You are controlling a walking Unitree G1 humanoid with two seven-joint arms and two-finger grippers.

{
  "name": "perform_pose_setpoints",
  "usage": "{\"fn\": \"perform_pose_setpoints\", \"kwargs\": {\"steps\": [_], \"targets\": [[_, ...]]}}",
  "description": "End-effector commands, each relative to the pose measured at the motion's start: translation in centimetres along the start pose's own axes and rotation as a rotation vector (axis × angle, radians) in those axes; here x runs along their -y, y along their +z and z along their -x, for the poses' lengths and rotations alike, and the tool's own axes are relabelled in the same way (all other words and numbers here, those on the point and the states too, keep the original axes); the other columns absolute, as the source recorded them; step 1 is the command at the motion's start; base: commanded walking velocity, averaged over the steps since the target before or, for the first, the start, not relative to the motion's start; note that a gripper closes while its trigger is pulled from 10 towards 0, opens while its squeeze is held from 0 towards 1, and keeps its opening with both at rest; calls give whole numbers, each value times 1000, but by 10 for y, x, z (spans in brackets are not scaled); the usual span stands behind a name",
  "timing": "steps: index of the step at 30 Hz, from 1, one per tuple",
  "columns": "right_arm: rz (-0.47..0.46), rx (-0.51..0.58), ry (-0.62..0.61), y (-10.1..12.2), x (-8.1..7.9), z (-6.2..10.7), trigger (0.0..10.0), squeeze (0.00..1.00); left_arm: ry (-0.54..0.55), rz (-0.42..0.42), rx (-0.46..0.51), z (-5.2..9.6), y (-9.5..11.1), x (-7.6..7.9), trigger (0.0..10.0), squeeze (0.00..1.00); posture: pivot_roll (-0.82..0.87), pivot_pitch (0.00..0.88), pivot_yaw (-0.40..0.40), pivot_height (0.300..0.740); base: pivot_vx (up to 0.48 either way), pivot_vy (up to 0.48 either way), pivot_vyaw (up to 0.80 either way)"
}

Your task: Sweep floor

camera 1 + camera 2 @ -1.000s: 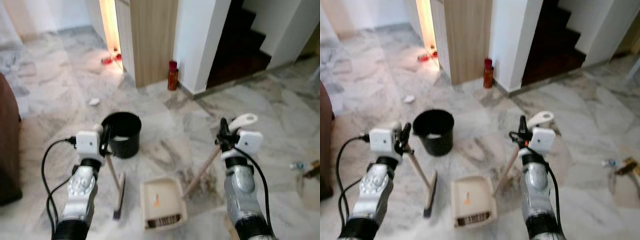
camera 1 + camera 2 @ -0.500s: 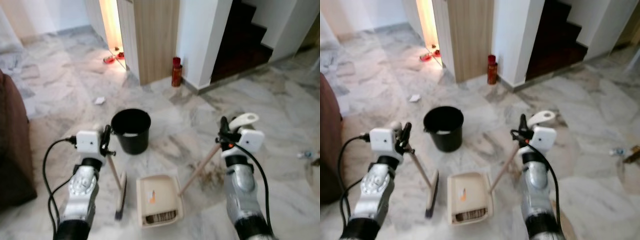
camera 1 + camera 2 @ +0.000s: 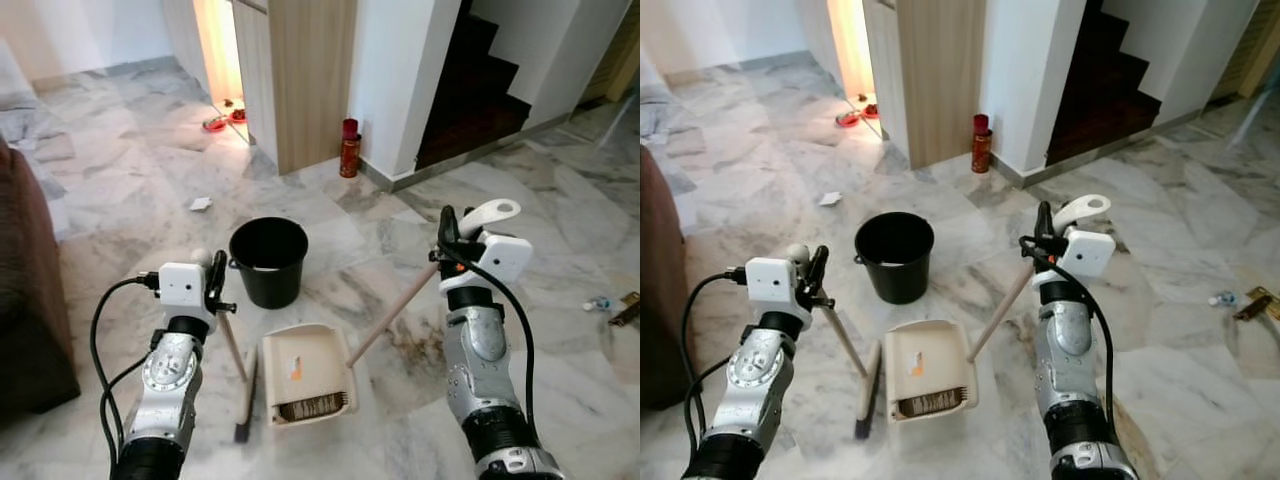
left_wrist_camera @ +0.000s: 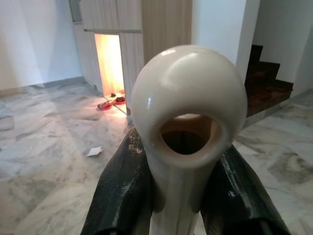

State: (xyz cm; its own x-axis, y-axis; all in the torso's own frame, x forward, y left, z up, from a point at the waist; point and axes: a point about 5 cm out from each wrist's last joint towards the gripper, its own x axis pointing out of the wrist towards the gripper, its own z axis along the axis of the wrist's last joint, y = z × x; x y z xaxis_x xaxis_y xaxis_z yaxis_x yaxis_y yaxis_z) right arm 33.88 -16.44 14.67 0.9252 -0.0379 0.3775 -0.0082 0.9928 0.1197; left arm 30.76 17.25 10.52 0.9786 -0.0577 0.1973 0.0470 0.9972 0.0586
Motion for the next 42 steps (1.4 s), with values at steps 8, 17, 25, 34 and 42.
{"fn": "perform_pose_setpoints", "kwargs": {"steps": [8,17,25,34,42], "targets": [[-13,213,97,49,-21,-33,10000,0,-39,-27,78,-11,16,9,10000,0,14,0,1,740,0,0,0],[-28,233,119,55,-28,-34,10000,0,-40,-30,82,-13,17,9,10000,0,19,0,0,740,0,0,0],[30,226,134,59,-26,-46,10000,0,-37,-20,100,-19,21,14,10000,0,-16,0,-10,740,0,0,0],[27,239,163,64,-34,-50,10000,0,-43,-23,105,-24,22,14,10000,0,-16,0,-3,740,0,0,0],[-11,257,248,68,-56,-50,10000,0,-50,-30,99,-21,20,13,10000,0,5,0,7,740,0,0,0]]}}
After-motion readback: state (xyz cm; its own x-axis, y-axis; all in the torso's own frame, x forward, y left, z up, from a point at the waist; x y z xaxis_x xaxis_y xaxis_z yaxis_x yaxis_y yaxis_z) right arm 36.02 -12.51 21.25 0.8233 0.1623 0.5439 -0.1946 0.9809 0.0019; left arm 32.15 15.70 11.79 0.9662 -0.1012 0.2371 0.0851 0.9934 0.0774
